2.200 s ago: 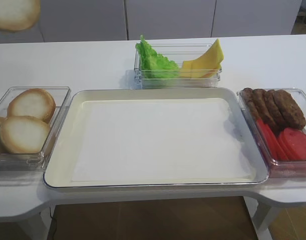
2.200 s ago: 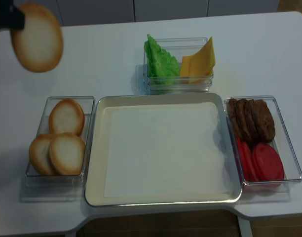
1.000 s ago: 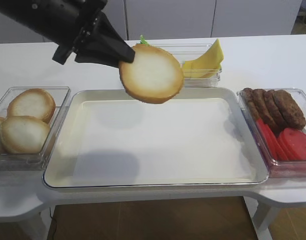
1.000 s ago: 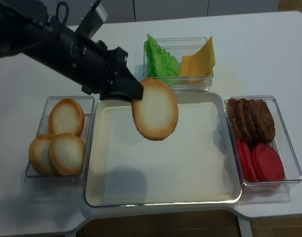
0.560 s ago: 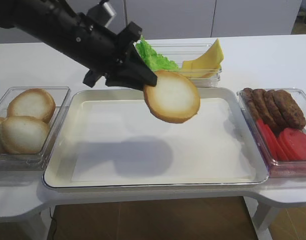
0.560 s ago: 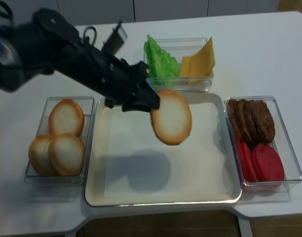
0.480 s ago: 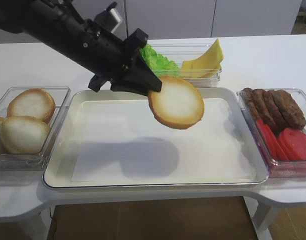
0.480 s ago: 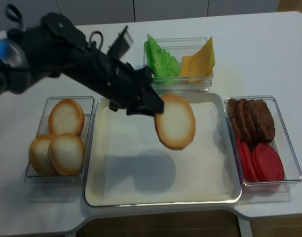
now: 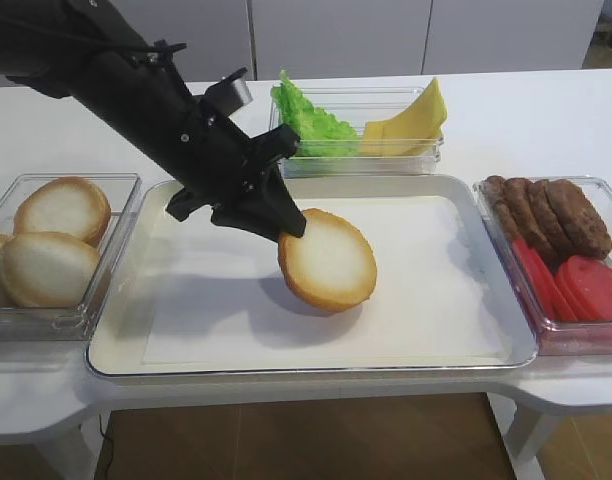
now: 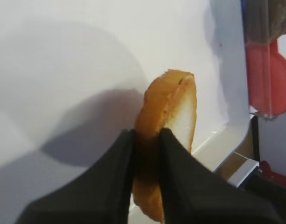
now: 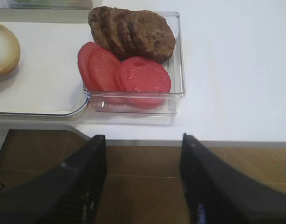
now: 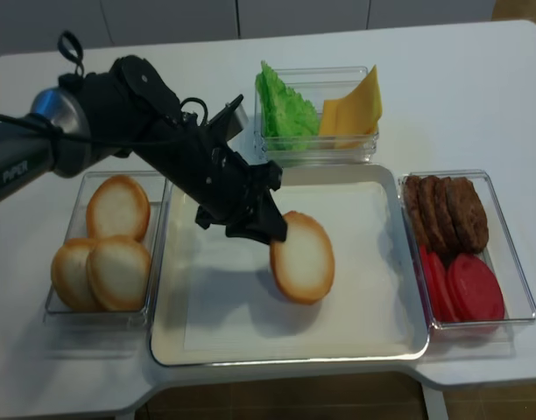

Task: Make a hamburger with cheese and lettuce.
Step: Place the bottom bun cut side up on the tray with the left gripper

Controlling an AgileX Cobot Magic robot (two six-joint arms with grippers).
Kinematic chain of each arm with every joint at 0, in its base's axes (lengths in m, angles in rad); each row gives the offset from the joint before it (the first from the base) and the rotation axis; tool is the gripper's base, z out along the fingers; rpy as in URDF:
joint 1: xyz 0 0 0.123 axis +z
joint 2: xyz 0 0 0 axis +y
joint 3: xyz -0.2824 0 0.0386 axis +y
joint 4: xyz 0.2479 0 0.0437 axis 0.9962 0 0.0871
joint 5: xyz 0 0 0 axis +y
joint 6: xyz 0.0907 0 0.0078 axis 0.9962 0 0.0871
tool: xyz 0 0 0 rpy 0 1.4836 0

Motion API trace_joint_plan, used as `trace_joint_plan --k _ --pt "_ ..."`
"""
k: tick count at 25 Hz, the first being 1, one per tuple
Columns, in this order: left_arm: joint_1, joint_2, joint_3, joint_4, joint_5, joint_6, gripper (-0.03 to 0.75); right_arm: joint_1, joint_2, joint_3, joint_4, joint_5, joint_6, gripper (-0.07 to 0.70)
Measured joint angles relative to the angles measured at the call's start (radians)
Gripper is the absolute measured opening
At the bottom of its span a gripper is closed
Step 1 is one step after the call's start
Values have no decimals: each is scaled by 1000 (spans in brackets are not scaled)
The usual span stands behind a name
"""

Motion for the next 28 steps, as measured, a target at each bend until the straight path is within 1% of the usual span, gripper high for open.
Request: trace_joint_plan --k 2,6,9,14,21,23,25,28 --pt "0 2 0 24 0 -10 111 0 0 0 0 0 0 387" --pt "0 13 0 27 0 -18 111 0 0 0 0 0 0 387" --pt "0 34 0 24 -6 -22 109 0 0 0 0 0 0 387" --pt "0 41 0 13 -32 -22 108 0 0 0 0 0 0 387" --pt "0 41 0 17 -37 -14 116 0 0 0 0 0 0 387" --pt "0 41 0 21 -37 -10 158 0 0 0 0 0 0 387" --pt "0 41 0 23 -39 -8 222 2 0 0 0 0 0 387" --pt "0 41 0 21 -44 -2 342 1 0 0 0 0 0 387"
